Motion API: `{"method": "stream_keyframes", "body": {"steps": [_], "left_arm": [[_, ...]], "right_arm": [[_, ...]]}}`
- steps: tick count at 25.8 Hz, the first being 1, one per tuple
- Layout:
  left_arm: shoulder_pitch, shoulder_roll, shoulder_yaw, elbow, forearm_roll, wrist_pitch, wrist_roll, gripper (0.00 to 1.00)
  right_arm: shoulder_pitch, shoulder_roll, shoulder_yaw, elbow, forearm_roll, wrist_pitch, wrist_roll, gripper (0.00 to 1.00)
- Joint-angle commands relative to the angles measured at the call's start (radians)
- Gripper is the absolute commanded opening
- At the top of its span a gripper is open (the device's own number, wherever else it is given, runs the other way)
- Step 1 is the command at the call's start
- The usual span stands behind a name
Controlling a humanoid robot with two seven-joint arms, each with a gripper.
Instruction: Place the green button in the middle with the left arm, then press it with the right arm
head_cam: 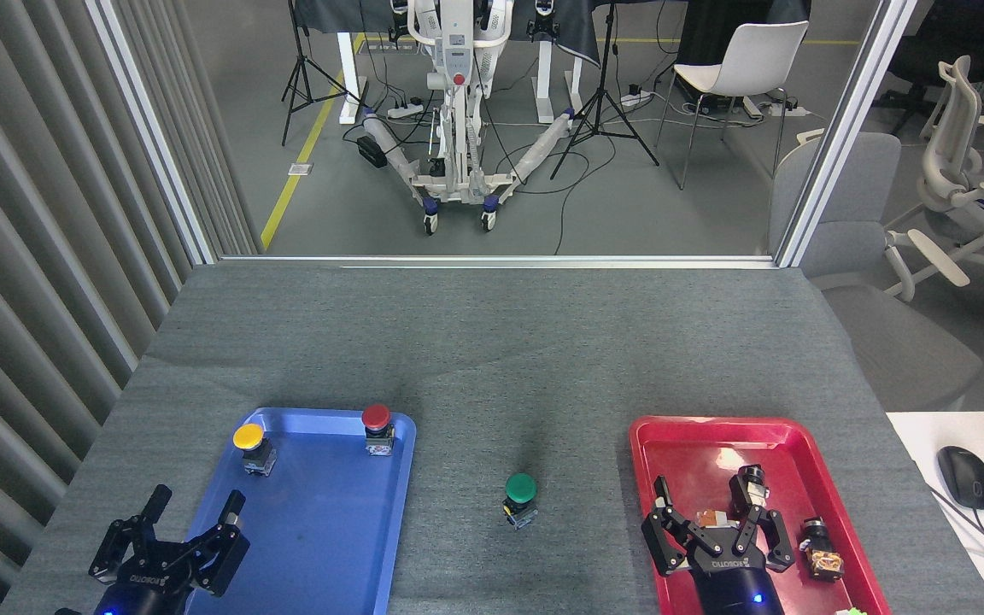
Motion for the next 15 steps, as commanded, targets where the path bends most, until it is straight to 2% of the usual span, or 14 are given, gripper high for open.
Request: {"method": "stream_keyframes", "body": {"steps": [1,15], "left_arm": [[-0.025,0.002,0.006,0.01,-0.003,0.029,-0.001,0.99],[-0.022,0.002,0.009,0.013,0.0,0.029,-0.001,0.99]], "right_arm": [[0.008,0.002,-0.019,0.002,-0.017,-0.003,0.01,1.0],[0.009,-0.001,-0.008,0.006,-0.013,0.0,0.013,1.0]]}}
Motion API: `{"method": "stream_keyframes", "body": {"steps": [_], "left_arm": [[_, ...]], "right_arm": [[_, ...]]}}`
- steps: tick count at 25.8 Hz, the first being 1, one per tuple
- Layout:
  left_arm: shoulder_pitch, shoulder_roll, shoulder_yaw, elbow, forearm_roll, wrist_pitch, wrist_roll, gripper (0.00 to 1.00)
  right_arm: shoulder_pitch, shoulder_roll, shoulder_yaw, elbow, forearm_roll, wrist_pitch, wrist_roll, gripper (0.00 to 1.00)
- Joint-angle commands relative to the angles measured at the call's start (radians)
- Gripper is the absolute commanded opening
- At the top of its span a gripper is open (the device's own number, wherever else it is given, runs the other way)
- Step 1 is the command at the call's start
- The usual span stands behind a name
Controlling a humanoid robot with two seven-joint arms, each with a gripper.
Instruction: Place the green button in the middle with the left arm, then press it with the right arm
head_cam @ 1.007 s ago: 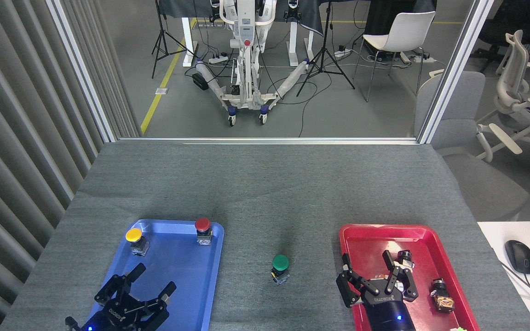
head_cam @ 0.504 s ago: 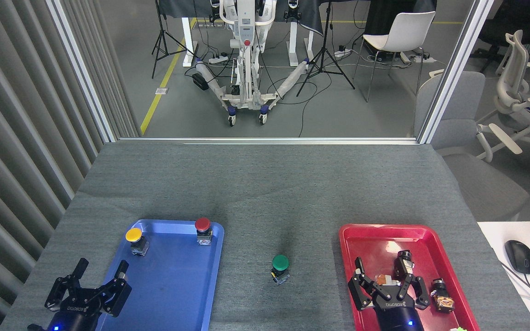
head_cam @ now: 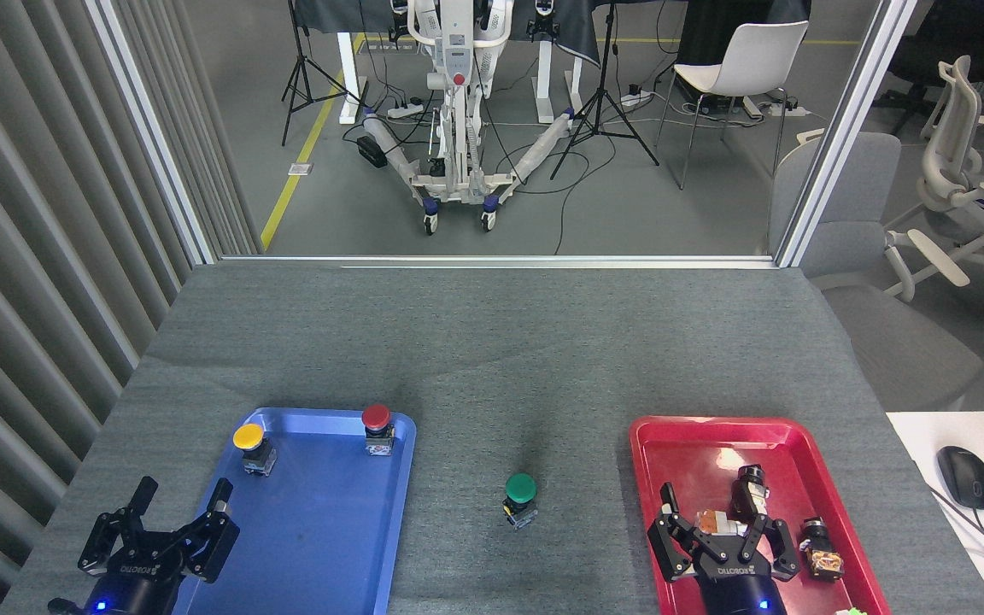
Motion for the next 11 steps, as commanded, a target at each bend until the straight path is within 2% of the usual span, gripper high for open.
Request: {"method": "stream_keyframes", "body": {"steps": [1,11], "left_arm": [[-0.003,0.002,0.0,0.0,-0.005,-0.001,0.0,0.99],[0.0,0.008,-0.003,0.002,-0.009,-0.012,0.001,0.99]], "right_arm": [[0.0,0.0,0.001,0.002,0.002,0.003,0.001,1.0],[0.006,0.001,0.002,0.002,0.005,0.003,0.001,1.0]]}}
